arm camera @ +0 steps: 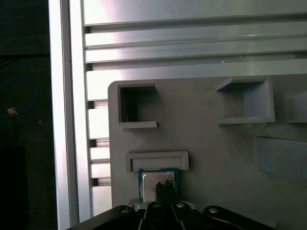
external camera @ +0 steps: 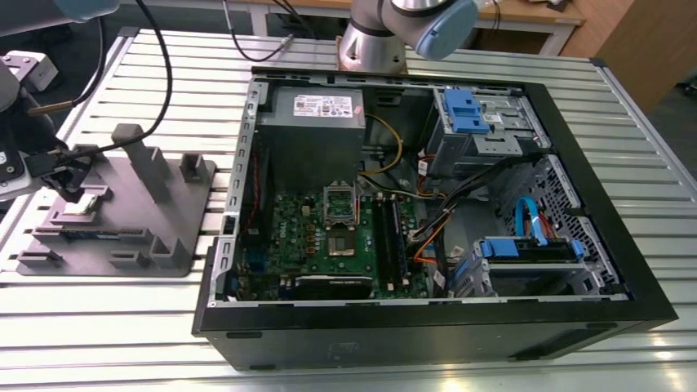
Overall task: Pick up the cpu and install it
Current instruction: 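Pick up the cpu and move it towards the insertion slot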
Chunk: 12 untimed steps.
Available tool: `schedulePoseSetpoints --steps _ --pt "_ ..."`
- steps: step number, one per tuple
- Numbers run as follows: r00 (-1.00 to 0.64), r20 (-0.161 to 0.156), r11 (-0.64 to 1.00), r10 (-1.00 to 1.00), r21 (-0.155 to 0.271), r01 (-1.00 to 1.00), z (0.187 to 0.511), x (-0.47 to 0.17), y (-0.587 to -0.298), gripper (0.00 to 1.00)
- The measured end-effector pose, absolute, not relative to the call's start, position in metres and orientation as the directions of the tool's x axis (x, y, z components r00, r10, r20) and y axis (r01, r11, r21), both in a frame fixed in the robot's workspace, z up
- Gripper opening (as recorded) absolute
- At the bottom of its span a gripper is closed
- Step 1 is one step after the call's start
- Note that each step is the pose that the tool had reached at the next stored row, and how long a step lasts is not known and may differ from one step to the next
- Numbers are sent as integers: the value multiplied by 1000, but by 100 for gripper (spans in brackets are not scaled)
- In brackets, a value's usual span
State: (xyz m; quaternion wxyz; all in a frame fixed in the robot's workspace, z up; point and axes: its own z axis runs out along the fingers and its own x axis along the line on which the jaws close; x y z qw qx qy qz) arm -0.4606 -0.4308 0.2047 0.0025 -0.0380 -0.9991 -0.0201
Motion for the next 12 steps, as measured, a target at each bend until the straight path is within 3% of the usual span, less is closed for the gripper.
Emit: schedulePoseSetpoints --steps 10,12 --pt "-997 6 996 74 40 75 203 -462 -431 11" --pt "-997 5 996 74 40 74 203 -463 -431 17"
